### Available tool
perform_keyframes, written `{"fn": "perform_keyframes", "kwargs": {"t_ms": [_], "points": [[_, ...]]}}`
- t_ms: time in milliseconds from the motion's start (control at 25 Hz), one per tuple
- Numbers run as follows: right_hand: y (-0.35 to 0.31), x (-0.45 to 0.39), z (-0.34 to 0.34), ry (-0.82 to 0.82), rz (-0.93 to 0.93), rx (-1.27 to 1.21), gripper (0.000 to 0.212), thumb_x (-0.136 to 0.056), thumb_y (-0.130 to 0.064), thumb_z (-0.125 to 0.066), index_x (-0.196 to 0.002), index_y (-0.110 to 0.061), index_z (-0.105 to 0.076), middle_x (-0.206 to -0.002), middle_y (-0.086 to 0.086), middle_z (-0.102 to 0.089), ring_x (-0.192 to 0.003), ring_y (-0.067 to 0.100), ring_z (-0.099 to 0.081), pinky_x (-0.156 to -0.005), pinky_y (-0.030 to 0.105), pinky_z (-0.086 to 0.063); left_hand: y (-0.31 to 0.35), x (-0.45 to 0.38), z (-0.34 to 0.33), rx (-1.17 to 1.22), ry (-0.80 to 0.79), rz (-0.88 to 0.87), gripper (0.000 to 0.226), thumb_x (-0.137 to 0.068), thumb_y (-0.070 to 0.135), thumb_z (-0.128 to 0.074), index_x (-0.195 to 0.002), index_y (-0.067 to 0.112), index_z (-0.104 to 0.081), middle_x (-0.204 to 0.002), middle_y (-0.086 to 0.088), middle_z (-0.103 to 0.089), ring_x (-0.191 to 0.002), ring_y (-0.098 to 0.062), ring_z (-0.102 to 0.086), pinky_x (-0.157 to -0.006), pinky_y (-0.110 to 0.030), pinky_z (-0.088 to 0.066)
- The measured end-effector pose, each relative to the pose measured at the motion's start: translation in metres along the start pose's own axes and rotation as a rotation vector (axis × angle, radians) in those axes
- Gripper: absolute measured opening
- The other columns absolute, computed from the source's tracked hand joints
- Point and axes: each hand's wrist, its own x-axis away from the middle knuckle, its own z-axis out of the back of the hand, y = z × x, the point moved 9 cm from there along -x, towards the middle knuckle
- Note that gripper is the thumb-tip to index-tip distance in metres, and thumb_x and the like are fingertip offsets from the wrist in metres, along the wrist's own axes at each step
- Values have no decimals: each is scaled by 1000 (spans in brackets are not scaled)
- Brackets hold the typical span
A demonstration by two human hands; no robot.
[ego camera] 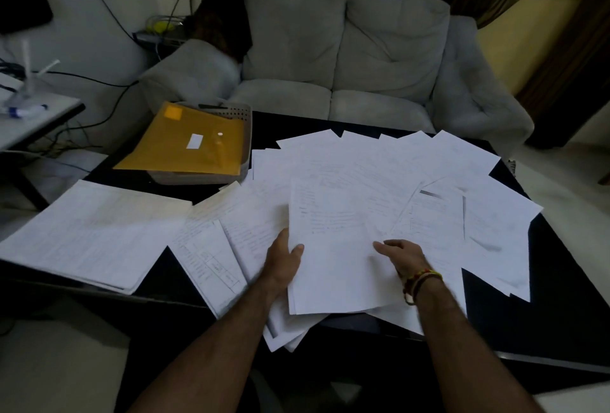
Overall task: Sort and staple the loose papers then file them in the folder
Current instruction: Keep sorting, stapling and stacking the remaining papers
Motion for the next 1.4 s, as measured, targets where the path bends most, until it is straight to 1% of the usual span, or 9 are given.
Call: {"fn": "perform_keyframes", "kwargs": {"t_ms": [240, 320, 400, 480, 600, 840, 1040, 1240, 1400], "points": [[-9, 11, -14, 54, 31, 133, 57, -80, -28, -78, -124, -1, -55, -122, 13, -58, -104, 23, -54, -91, 32, -42, 12, 14, 9, 53, 121, 4, 35, -91, 7, -55, -125, 10, -56, -121, -4, -63, -111, -23, -58, -88, -19, -40], [-19, 17, -16, 174, 72, 203, 59, -78, -35, -77, -124, -5, -55, -125, 16, -57, -114, 31, -54, -97, 39, -44, 22, 18, 21, 88, 196, -16, 35, -93, 6, -52, -128, 9, -54, -125, -3, -60, -117, -22, -55, -90, -16, -36], [-42, 33, -20, 353, 246, 303, 56, -76, -37, -76, -121, -10, -56, -120, 16, -58, -113, 36, -53, -94, 46, -45, 26, 15, 44, 162, 313, 2, 37, -95, 5, -50, -132, 6, -50, -129, -5, -58, -119, -22, -53, -91, -15, -35], [-71, 55, -39, 430, 514, 375, 49, -75, -31, -76, -116, -10, -59, -112, 14, -59, -108, 37, -54, -90, 46, -45, 28, 8, 69, 213, 424, -15, 37, -95, 5, -47, -132, 5, -49, -128, -11, -59, -117, -27, -55, -89, -20, -40], [-93, 84, -101, 247, 731, 458, 50, -73, -33, -72, -114, -9, -58, -110, 12, -58, -105, 34, -53, -87, 42, -43, 37, 1, 109, 181, 583, -86, 36, -95, 4, -47, -131, 3, -48, -124, -17, -61, -112, -32, -58, -84, -23, -41], [-86, 130, -222, -37, 730, 765, 68, -65, -53, -66, -109, -3, -51, -105, 14, -55, -97, 34, -54, -83, 40, -46, 40, 13, 182, 108, 888, -222, 35, -96, 3, -42, -130, -1, -46, -120, -20, -62, -106, -34, -61, -80, -23, -43], [-86, 132, -256, -79, 643, 952, 65, -72, -58, -59, -112, -8, -45, -110, 14, -53, -102, 34, -52, -85, 43, -47, 28, 18, 186, 102, 907, -236, 32, -97, 4, -42, -129, 2, -46, -122, -16, -62, -106, -30, -63, -78, -26, -50], [-83, 126, -271, -80, 595, 1064, 52, -78, -37, -62, -116, -7, -44, -117, 22, -56, -112, 40, -53, -89, 48, -49, 23, 15, 195, 126, 945, -232, 32, -97, 4, -42, -128, 2, -46, -121, -16, -63, -104, -29, -63, -75, -18, -46], [-86, 124, -275, -39, 633, 1139, 29, -90, -8, -49, -119, -4, -46, -118, 22, -59, -112, 42, -55, -89, 49, -50, 27, 18, 205, 167, 996, -258, 32, -97, 5, -43, -129, 1, -46, -122, -17, -62, -103, -27, -63, -66, 4, -38]]}}
